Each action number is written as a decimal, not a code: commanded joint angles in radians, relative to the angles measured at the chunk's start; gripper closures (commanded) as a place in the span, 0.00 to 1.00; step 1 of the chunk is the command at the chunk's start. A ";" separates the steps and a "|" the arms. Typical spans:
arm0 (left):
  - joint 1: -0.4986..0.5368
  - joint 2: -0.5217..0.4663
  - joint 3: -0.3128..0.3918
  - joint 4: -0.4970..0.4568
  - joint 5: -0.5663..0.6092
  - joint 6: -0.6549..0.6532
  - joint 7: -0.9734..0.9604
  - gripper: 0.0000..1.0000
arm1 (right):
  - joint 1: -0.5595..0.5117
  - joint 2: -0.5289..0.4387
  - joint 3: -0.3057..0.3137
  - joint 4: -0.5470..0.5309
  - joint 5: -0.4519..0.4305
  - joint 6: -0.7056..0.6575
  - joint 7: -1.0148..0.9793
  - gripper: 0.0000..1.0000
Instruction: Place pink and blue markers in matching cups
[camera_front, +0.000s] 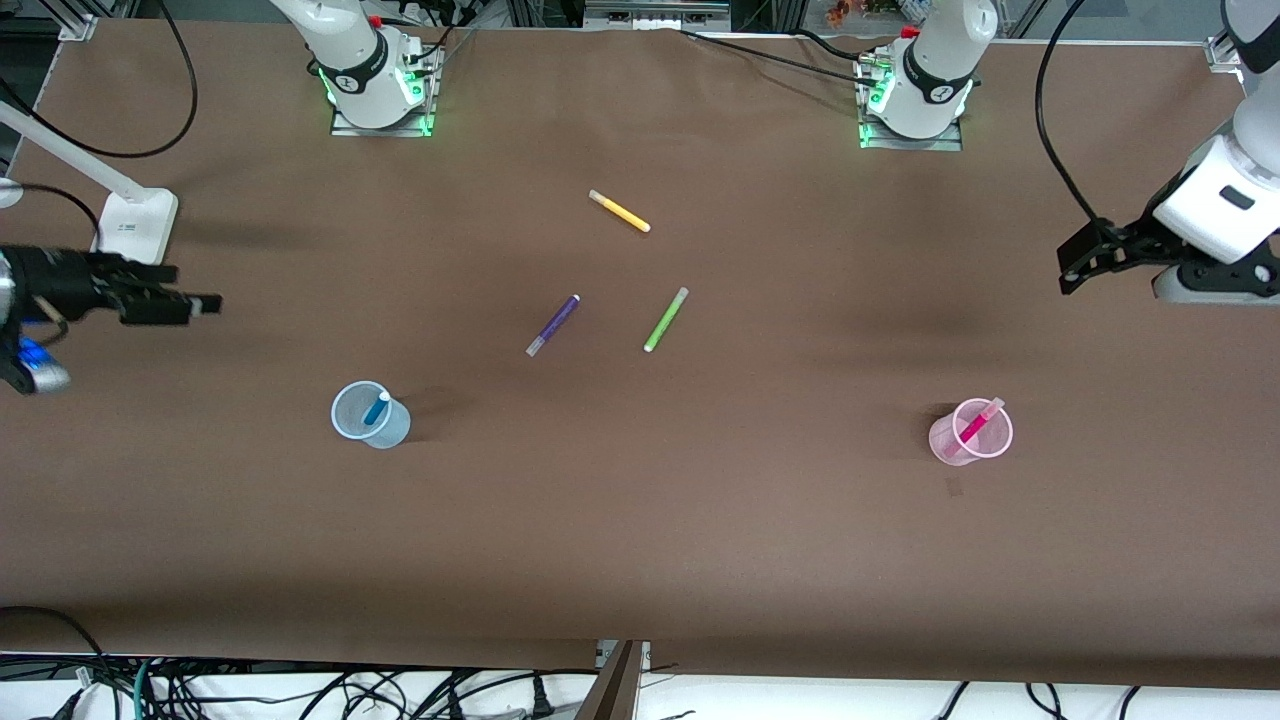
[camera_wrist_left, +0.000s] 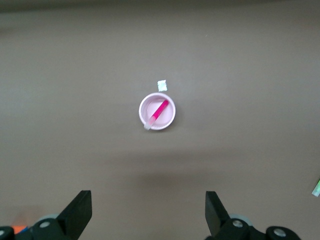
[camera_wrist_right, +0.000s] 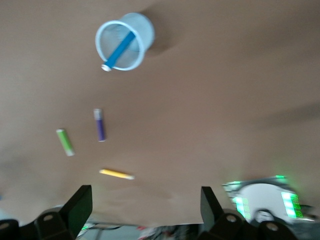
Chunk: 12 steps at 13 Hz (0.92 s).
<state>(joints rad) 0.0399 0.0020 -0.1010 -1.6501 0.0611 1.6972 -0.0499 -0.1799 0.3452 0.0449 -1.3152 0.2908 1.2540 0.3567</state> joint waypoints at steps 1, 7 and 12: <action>-0.005 -0.033 0.015 -0.022 -0.012 -0.016 0.016 0.00 | 0.083 -0.127 0.003 -0.036 -0.143 -0.042 -0.008 0.01; -0.005 -0.027 0.007 -0.016 -0.009 -0.076 0.018 0.00 | 0.155 -0.180 0.030 -0.068 -0.283 -0.047 -0.021 0.01; -0.005 -0.020 0.007 -0.005 -0.007 -0.079 0.013 0.00 | 0.157 -0.180 0.050 -0.070 -0.297 -0.051 -0.036 0.01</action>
<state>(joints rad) 0.0375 -0.0135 -0.0960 -1.6603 0.0611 1.6301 -0.0499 -0.0228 0.1844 0.0887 -1.3667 0.0132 1.2029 0.3401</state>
